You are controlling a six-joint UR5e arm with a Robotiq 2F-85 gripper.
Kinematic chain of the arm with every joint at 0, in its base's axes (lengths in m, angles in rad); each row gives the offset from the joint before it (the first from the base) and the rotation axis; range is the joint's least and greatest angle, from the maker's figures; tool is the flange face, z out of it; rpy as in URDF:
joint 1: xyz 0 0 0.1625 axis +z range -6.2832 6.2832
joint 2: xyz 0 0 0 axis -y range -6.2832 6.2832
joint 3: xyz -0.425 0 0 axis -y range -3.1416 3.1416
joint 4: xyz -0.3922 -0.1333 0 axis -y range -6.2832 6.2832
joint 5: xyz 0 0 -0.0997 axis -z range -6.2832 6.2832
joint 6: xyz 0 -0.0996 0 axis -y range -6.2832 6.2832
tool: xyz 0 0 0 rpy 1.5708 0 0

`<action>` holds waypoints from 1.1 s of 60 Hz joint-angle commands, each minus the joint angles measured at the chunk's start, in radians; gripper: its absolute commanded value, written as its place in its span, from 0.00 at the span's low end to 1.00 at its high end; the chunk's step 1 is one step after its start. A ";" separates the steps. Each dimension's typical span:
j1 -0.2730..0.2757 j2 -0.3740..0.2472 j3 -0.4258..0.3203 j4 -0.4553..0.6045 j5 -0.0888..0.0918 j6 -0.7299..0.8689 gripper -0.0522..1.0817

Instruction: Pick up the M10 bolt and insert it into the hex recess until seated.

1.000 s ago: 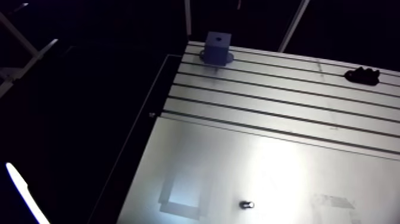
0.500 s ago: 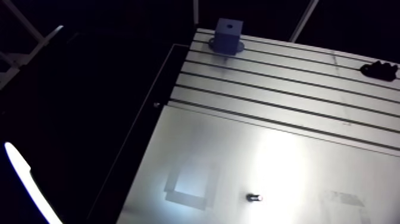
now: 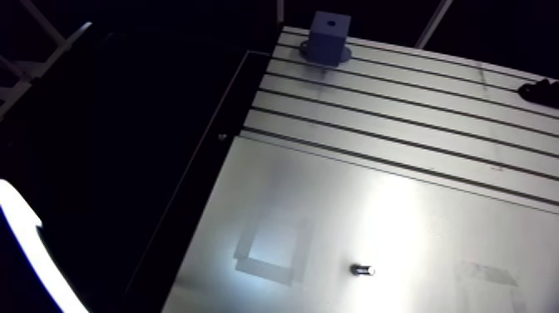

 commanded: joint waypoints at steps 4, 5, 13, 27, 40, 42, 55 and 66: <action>0.001 0.016 -0.001 -0.002 0.004 0.000 0.94; 0.001 0.017 -0.001 -0.003 0.004 0.000 0.94; 0.001 0.027 -0.001 -0.003 0.006 0.000 0.94; 0.001 0.033 -0.001 -0.006 0.007 0.000 0.94; 0.001 0.033 0.011 -0.008 0.009 0.000 0.94; 0.001 0.033 0.014 -0.008 0.009 0.000 0.94; 0.001 0.033 0.023 -0.013 0.006 0.003 0.94; 0.004 0.037 0.023 -0.018 0.004 0.008 0.95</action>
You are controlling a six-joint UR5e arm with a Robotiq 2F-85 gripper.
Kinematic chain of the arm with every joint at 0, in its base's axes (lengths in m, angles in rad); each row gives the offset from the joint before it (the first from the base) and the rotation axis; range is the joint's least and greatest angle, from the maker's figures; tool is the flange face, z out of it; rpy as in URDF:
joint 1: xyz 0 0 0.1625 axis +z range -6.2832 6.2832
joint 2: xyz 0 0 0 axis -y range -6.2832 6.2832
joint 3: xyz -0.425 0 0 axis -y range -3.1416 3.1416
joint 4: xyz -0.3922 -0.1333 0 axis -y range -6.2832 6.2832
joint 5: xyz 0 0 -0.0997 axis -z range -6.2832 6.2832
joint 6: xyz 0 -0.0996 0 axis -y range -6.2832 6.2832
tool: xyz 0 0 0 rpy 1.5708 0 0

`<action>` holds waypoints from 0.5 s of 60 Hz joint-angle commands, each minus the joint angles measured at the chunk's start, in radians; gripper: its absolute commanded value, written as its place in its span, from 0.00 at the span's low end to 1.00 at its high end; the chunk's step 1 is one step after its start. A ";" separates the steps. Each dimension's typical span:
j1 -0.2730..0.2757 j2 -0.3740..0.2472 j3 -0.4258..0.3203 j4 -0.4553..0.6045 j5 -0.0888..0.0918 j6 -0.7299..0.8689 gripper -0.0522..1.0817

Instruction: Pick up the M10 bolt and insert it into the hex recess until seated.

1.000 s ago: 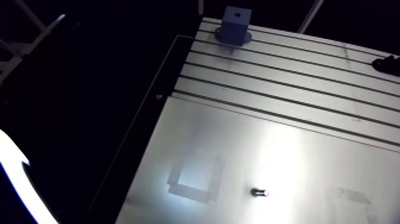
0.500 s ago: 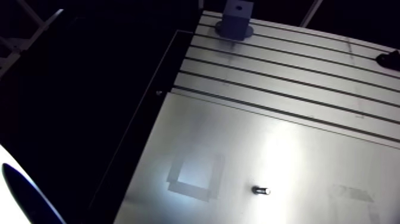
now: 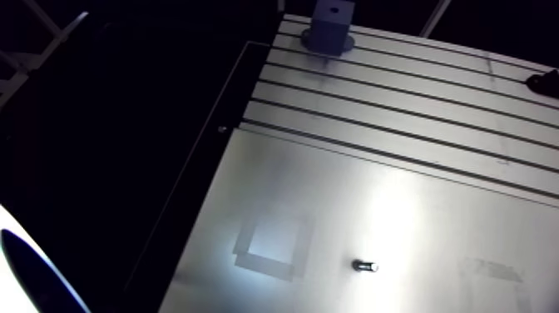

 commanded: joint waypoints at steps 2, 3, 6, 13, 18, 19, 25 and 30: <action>0.004 0.006 0.001 -0.011 -0.002 0.005 0.95; 0.004 0.006 0.001 -0.011 -0.002 0.005 0.95; 0.006 0.006 0.000 -0.016 -0.002 0.005 0.95; 0.006 0.017 0.000 -0.019 -0.002 0.005 0.95; 0.006 0.017 -0.002 -0.019 -0.002 0.005 0.95; 0.006 0.018 -0.002 -0.019 -0.002 0.005 0.95; 0.007 0.020 -0.002 -0.020 -0.002 0.006 0.95; 0.007 0.020 -0.003 -0.021 -0.002 0.006 0.95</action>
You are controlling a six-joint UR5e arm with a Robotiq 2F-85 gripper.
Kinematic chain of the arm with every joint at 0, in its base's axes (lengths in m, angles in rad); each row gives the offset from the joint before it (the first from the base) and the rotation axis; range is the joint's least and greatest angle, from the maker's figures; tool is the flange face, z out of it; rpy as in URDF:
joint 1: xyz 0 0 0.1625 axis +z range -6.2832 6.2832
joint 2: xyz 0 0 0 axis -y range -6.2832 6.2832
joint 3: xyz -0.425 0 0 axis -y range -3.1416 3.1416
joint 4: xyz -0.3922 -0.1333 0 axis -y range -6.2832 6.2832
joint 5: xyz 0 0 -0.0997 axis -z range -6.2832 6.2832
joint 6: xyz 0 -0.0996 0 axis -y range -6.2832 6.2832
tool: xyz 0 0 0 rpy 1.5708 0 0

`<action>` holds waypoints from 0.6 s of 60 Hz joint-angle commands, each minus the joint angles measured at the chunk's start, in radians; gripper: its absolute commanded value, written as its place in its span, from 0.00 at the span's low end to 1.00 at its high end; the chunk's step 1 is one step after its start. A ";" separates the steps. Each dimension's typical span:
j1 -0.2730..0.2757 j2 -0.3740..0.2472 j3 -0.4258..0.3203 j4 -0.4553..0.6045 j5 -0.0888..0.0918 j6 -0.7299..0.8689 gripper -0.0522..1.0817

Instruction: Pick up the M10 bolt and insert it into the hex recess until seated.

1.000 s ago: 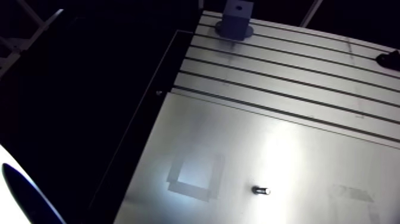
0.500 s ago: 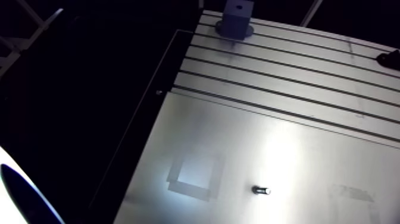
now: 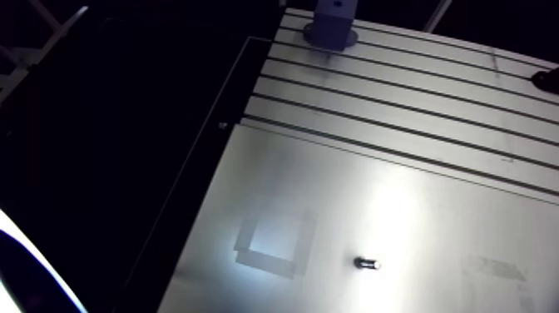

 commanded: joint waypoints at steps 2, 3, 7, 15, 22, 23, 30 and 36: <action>0.001 0.005 -0.003 -0.003 0.000 0.001 0.95; 0.001 0.005 -0.003 -0.003 0.000 0.001 0.95; 0.001 0.006 -0.003 -0.004 0.000 -0.001 0.95; 0.003 0.007 -0.003 -0.020 0.000 -0.004 0.95; 0.001 0.017 -0.005 -0.021 0.001 -0.005 0.95; 0.001 0.019 -0.006 -0.021 0.000 -0.005 0.95; 0.004 0.021 -0.006 -0.021 0.001 -0.007 0.94; 0.006 0.024 -0.007 -0.021 0.003 -0.007 0.95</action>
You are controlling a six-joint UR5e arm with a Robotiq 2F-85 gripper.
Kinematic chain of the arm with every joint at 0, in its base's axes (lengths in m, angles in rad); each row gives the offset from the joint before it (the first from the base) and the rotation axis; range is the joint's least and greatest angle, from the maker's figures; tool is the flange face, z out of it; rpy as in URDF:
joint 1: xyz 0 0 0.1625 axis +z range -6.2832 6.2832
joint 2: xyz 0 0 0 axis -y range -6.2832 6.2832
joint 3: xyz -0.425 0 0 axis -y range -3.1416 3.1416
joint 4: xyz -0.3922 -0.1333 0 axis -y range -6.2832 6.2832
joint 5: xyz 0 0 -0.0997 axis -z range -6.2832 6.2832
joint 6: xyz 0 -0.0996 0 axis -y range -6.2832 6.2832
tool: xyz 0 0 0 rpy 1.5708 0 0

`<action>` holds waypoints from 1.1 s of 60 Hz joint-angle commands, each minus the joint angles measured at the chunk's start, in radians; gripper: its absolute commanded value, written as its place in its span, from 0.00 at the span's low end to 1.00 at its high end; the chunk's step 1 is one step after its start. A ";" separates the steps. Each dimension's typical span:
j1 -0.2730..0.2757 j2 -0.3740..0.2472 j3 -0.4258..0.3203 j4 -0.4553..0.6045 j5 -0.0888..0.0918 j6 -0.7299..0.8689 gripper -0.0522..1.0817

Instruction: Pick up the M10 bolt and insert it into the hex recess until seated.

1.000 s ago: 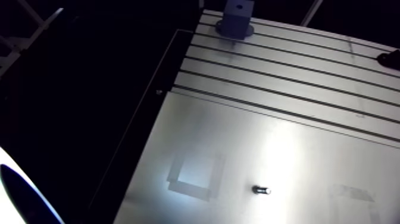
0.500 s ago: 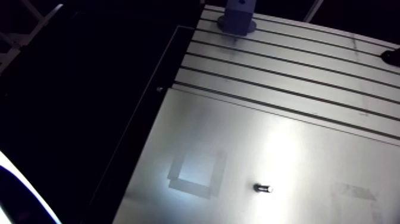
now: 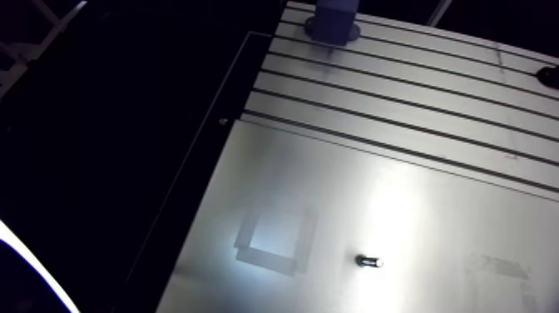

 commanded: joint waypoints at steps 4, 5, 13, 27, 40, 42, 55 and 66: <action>0.003 0.008 -0.002 -0.002 0.004 -0.002 0.95; 0.003 0.008 -0.002 -0.002 0.004 -0.002 0.95; 0.003 0.008 0.005 -0.002 0.003 -0.002 0.95; 0.003 0.011 0.004 -0.002 -0.001 -0.002 0.95; 0.003 0.013 0.002 -0.002 -0.001 -0.002 0.94; 0.003 0.013 0.004 -0.002 -0.001 -0.002 0.95; 0.001 0.022 0.002 -0.002 -0.001 -0.002 0.94; 0.003 0.023 0.001 -0.002 -0.001 -0.002 0.94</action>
